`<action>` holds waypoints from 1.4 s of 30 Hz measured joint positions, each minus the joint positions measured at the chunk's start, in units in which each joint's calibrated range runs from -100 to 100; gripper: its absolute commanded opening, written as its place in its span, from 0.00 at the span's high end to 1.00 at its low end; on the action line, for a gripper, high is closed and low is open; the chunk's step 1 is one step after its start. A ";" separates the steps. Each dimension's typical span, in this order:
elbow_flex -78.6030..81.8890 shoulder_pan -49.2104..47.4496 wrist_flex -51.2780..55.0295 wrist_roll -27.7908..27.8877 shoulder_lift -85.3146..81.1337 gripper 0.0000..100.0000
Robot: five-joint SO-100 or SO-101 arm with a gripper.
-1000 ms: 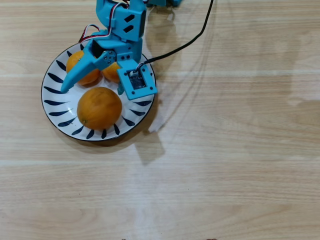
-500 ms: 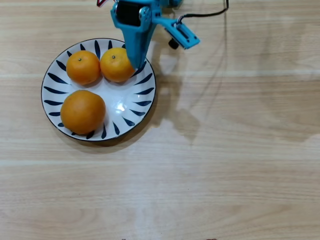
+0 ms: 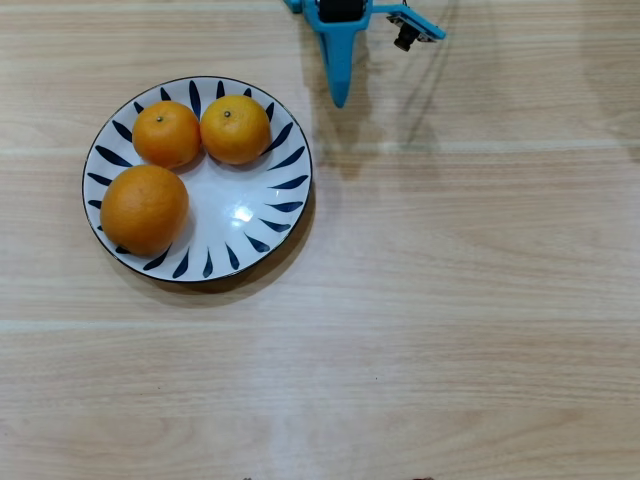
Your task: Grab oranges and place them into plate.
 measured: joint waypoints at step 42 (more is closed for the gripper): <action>16.47 -2.70 15.33 -6.21 -18.71 0.98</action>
